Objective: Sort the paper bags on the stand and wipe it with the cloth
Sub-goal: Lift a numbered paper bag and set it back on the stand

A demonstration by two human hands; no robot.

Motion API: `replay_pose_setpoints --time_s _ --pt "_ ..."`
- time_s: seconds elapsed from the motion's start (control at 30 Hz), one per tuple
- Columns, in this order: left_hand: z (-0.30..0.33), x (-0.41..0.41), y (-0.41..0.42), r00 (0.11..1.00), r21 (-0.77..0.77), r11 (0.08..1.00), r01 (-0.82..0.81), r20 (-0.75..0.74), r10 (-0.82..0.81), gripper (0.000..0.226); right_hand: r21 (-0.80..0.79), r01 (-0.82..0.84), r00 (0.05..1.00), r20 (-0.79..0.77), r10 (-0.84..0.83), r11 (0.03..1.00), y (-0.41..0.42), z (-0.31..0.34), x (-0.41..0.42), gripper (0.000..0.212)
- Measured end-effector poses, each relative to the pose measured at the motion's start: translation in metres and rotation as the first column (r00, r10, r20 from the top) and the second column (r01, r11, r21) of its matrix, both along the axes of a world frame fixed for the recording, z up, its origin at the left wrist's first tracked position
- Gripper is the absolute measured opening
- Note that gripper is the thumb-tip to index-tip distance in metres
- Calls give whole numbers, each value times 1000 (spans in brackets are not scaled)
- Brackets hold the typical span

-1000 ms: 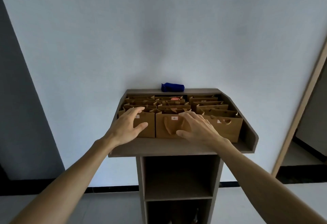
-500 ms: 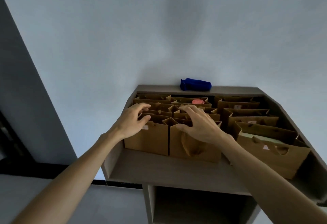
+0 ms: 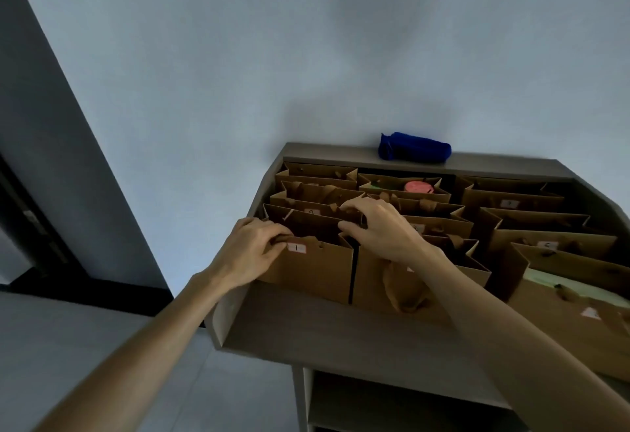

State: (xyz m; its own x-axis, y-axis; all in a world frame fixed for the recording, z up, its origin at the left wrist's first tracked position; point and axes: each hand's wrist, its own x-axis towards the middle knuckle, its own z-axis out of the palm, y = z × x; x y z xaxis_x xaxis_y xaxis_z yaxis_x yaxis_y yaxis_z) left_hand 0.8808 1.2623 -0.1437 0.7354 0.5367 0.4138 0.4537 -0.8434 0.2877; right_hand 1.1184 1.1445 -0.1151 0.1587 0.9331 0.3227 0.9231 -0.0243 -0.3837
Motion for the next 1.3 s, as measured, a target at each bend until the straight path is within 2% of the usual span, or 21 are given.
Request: replay_pose_setpoints --time_s 0.2,0.43,0.87,0.97,1.07,1.3 --pt "-26 -25 -10 997 92 994 51 60 -57 24 -24 -85 996 10 85 996 5 -7 -16 25" --pt "-34 -37 -9 996 106 992 76 48 -81 20 -15 -104 994 40 104 995 6 -7 -28 25" --pt "-6 2 20 997 60 998 25 67 -29 29 -14 74 990 122 -71 997 33 -3 -16 21" --pt "8 11 29 994 52 998 39 104 -45 35 47 98 991 85 -102 994 36 -1 -13 20" --pt "20 23 39 988 32 998 48 148 -53 29 125 120 986 102 -133 985 41 1 -7 16" --pt "30 50 62 984 -38 998 46 172 -39 22 33 141 976 160 -145 989 52 -4 3 14"
